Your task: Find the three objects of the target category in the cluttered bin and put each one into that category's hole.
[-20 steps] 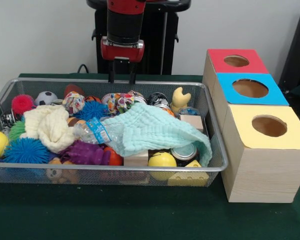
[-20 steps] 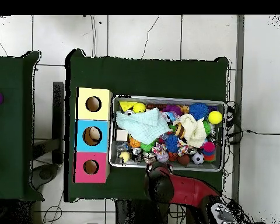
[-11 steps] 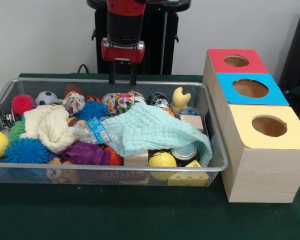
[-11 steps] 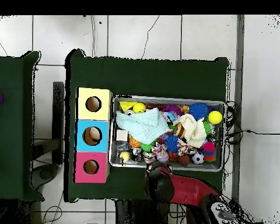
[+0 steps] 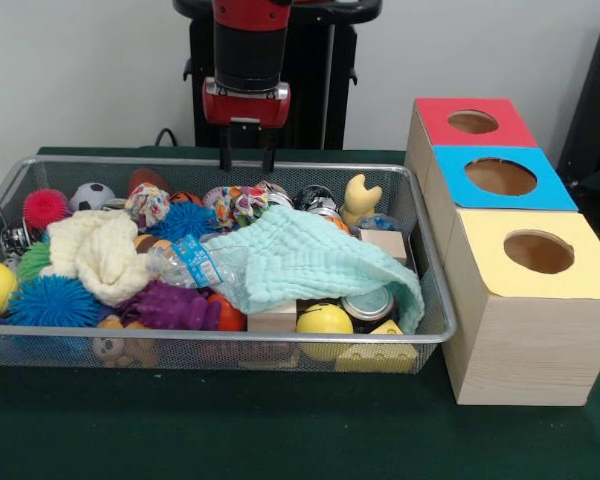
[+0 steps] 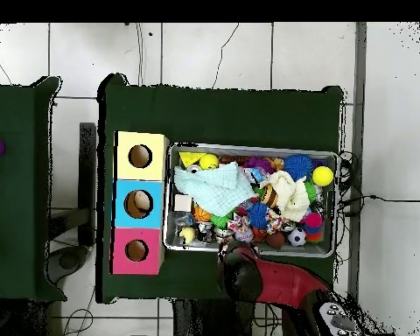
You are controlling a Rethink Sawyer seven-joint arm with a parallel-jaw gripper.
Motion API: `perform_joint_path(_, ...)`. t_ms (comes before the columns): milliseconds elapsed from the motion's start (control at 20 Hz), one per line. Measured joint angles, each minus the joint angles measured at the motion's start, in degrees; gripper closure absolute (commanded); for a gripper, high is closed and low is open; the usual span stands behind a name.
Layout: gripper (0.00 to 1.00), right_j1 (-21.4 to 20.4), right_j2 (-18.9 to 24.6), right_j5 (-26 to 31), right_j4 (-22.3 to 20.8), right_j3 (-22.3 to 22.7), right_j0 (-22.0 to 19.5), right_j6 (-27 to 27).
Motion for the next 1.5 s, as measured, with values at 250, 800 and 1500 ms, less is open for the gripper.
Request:
perform_joint_path(250,0.00,0.0,0.0,0.0,0.0,-0.5,0.0,0.0)
perform_joint_path(800,0.00,0.2,0.1,0.0,0.0,-3.9,-0.2,0.0)
perform_joint_path(1500,0.00,0.5,0.2,0.0,1.1,-7.1,-0.2,0.0)
